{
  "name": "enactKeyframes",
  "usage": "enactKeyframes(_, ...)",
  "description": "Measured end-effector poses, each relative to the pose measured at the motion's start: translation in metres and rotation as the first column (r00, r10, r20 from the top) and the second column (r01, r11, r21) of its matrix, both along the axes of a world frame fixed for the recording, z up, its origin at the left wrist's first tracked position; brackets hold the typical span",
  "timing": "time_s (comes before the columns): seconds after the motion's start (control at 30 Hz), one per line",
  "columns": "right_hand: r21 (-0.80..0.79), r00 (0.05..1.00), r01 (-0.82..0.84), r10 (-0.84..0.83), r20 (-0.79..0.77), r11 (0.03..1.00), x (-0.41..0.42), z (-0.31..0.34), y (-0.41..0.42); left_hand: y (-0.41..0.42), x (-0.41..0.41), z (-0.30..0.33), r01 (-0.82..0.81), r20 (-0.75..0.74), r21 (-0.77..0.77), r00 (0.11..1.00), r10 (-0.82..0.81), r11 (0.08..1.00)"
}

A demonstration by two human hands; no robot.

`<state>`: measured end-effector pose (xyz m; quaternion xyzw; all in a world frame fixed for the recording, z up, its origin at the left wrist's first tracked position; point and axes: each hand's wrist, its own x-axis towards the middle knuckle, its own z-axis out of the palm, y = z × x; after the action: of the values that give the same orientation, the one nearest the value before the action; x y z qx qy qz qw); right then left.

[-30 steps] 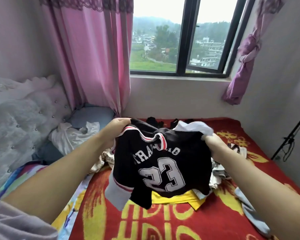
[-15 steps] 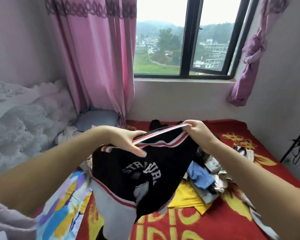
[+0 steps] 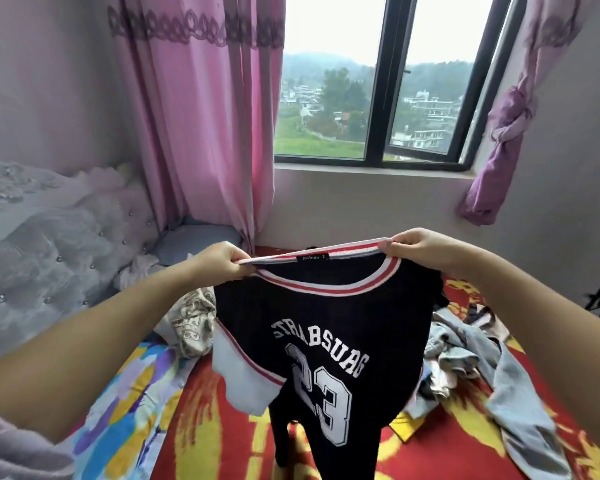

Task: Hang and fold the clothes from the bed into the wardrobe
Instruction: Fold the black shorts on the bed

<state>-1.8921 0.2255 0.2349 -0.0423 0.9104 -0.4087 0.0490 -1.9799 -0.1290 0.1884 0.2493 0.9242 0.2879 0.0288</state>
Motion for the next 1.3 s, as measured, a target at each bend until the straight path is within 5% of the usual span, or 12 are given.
enactKeyframes(0.1,0.019,0.995,0.036,-0.034,-0.091,0.999,0.001,-0.008,0.005,-0.004,-0.002,0.003,0.008,-0.037,0.067,0.999,-0.005,0.998)
enactKeyframes(0.2,-0.185,0.988,0.043,-0.069,-0.137,0.982,0.007,-0.007,0.006,-0.001,0.004,0.006,-0.014,0.03,0.327,1.0,0.005,0.945)
enactKeyframes(0.3,-0.334,0.999,-0.034,0.04,0.01,0.942,0.017,0.006,0.018,-0.006,0.008,0.012,-0.014,0.16,0.523,0.984,-0.083,0.852)
enactKeyframes(0.4,-0.261,0.928,-0.16,0.235,0.288,0.952,0.029,0.021,0.032,-0.013,0.006,0.016,-0.02,0.296,0.52,0.942,-0.159,0.854)
enactKeyframes(0.47,-0.194,0.912,-0.151,0.212,0.352,0.969,0.032,0.022,0.038,-0.015,0.005,0.022,-0.025,0.358,0.491,0.917,-0.175,0.871)
enactKeyframes(0.6,-0.124,0.996,0.072,-0.066,0.059,0.99,0.022,0.003,0.024,-0.004,0.015,0.036,-0.075,0.479,0.378,0.869,-0.126,0.923)
enactKeyframes(0.73,0.041,0.904,0.242,-0.21,-0.372,0.969,0.001,-0.023,-0.007,0.022,0.018,0.034,-0.286,0.556,0.469,0.831,-0.028,0.836)
enactKeyframes(0.87,-0.022,0.912,0.268,-0.261,-0.316,0.963,-0.006,-0.024,-0.059,0.071,0.038,0.033,-0.403,0.585,0.569,0.811,-0.008,0.717)
enactKeyframes(1.13,-0.005,0.986,-0.059,0.057,-0.154,0.998,0.004,-0.021,-0.117,0.108,0.058,0.044,-0.43,0.649,0.667,0.736,-0.192,0.609)
enactKeyframes(1.2,0.103,0.985,-0.096,0.11,-0.133,0.99,0.007,-0.019,-0.106,0.101,0.062,0.046,-0.322,0.597,0.662,0.773,-0.217,0.676)
enactKeyframes(1.23,0.137,0.981,-0.108,0.128,-0.145,0.985,0.008,-0.018,-0.102,0.096,0.06,0.044,-0.209,0.477,0.625,0.865,-0.155,0.752)
enactKeyframes(1.3,0.136,0.977,-0.112,0.134,-0.163,0.984,0.009,-0.017,-0.095,0.084,0.053,0.042,0.049,-0.038,0.387,0.999,-0.038,0.921)
